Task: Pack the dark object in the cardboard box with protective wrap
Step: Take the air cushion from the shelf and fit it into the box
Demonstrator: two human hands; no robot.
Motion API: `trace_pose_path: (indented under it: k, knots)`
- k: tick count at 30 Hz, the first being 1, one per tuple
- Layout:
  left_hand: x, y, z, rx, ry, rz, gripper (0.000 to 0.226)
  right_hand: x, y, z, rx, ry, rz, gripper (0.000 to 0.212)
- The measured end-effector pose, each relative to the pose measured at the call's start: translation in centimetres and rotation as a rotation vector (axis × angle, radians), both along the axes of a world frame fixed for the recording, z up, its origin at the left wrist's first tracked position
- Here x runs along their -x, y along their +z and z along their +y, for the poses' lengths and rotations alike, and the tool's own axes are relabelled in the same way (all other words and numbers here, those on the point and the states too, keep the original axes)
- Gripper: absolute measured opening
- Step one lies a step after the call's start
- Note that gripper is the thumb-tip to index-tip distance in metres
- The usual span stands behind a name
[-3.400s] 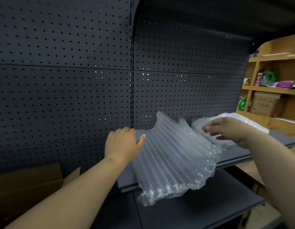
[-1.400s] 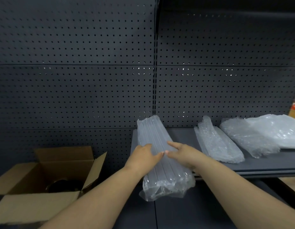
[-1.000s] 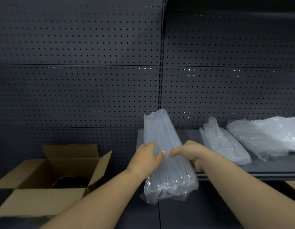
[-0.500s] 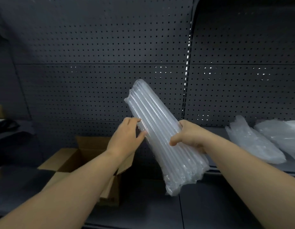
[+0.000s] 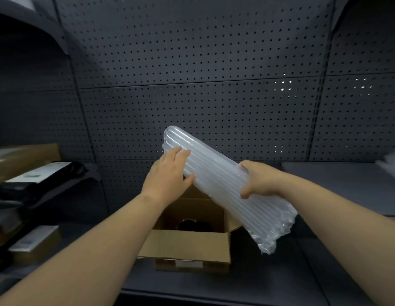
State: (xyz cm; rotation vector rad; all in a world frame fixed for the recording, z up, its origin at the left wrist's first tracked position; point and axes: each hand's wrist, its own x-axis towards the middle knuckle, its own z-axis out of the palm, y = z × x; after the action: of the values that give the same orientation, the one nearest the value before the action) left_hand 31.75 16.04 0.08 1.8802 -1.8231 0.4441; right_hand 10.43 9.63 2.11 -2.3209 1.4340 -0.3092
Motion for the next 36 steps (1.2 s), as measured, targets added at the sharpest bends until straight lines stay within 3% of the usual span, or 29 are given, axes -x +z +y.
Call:
trace_pose_path:
  k: [9,16,23,29,36]
  knots:
    - [-8.1,0.4,0.2,-0.189,-0.118,-0.275,0.084,-7.8,-0.7,2.4,0.156,0.097,0.243,0.069]
    - [-9.5,0.3,-0.1,-0.304,-0.097,-0.332,0.075,-8.5,-0.4,3.3,0.287,0.175,0.347,0.072]
    - [-8.8,0.4,-0.1,-0.266,-0.052,-0.245,0.052,-6.9,-0.3,2.3,0.473,0.171,0.416,0.069]
    - [-9.3,-0.6,0.2,-0.191,0.028,-0.217,0.049,-5.7,-1.5,0.2,0.55,0.078,0.439,0.071]
    - [-11.1,-2.6,-1.0,-0.2,0.023,-0.178,0.053,-6.9,-3.0,-2.4,0.577,0.068,0.409,0.058]
